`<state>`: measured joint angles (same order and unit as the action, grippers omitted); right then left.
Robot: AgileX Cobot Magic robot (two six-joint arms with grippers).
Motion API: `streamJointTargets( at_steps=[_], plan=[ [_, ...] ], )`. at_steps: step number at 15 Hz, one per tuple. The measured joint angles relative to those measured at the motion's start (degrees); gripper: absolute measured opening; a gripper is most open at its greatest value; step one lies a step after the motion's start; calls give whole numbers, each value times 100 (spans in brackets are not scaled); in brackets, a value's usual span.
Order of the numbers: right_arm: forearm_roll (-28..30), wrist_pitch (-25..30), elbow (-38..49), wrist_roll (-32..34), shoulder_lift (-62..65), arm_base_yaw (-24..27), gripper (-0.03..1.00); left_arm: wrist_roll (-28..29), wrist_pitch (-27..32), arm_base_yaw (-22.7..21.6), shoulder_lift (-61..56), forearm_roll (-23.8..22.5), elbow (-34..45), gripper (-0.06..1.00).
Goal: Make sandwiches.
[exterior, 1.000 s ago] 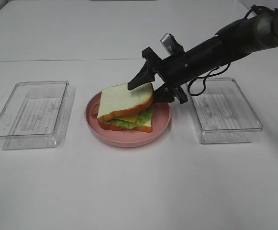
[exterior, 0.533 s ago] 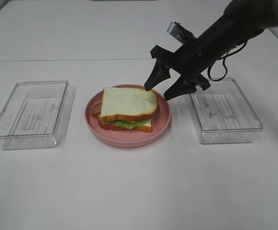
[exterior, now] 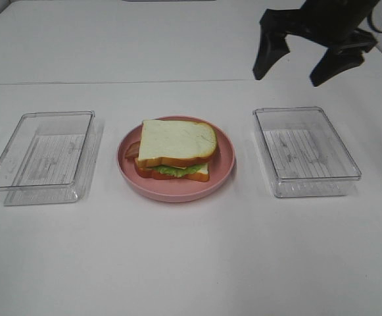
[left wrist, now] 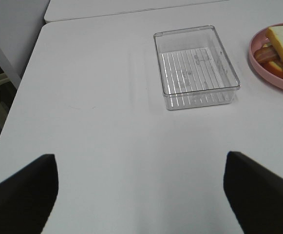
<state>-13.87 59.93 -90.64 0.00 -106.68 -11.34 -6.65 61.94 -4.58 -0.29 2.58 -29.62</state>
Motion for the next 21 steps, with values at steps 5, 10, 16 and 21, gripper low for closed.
streamJointTargets(
  at_steps=[5,10,16,21],
  plan=[
    [733,722,-390,-126,6,1054,96,0,0,0,0,0,0,84],
    [1203,917,441,0,1134,1117,96,0,0,0,0,0,0,84],
    [1341,665,2693,0,4194,1117,96,0,0,0,0,0,0,84],
    [1295,561,4790,0,7259,1117,96,0,0,0,0,0,0,84]
  ],
)
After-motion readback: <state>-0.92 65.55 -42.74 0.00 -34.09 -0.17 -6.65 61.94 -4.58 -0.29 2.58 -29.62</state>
